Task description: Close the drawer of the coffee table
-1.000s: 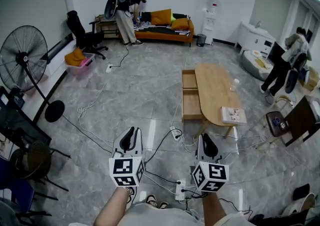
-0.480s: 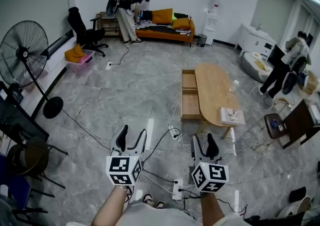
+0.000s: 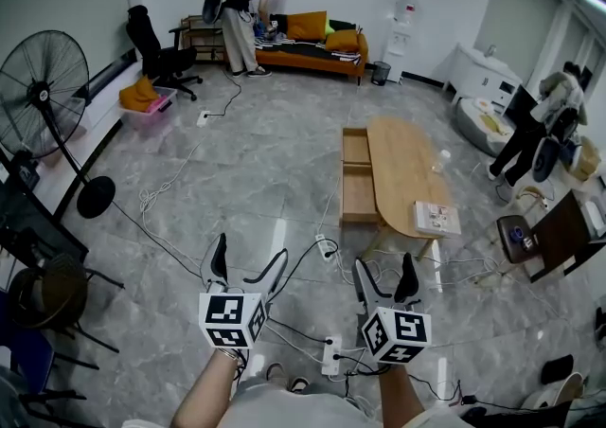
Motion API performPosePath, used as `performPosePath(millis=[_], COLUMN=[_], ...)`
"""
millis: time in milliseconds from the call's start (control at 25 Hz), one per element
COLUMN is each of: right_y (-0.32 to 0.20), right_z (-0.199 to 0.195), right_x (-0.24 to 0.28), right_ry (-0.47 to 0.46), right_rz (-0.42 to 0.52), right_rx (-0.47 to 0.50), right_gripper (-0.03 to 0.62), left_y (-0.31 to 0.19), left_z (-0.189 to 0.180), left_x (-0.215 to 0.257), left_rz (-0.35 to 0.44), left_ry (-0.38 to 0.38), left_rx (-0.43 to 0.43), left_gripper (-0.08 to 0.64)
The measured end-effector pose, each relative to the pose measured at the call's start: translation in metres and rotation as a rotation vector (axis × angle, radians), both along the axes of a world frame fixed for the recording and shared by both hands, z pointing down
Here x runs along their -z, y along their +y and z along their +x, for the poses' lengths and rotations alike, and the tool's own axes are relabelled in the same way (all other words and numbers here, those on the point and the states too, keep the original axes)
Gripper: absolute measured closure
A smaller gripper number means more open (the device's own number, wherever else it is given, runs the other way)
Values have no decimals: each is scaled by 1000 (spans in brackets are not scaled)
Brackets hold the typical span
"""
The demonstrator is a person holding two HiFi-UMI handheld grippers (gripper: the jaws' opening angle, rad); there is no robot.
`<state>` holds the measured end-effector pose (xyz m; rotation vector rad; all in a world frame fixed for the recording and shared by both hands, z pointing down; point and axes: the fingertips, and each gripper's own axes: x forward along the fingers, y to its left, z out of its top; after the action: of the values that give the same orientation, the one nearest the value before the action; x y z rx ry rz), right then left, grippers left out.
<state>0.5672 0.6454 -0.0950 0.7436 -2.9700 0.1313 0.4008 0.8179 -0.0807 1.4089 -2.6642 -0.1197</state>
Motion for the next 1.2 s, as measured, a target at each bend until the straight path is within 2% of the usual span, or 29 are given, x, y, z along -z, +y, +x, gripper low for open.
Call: performPosePath(millis=[240,480,880,1200], right_y=[0,-3,-14,-16], right_z=[-8,-13,-29,-28], right_x=[0,-4,-19,-44], right_ry=[-6,-10,-9,53], right_rz=[27,27,-21,-51], right_rx=[-21,-39,-101,-140], right_gripper=[9,5,5,5], left_y=[3,12,35,41], left_z=[-5,-15,-69,-96], left_x=[3,0,-9,-31], left_rz=[8,-6,-26,-51], left_ry=[-27,-34,-23,6], left_rx=[-10,5,69,76], left_gripper=[-17,-17,-17,-15])
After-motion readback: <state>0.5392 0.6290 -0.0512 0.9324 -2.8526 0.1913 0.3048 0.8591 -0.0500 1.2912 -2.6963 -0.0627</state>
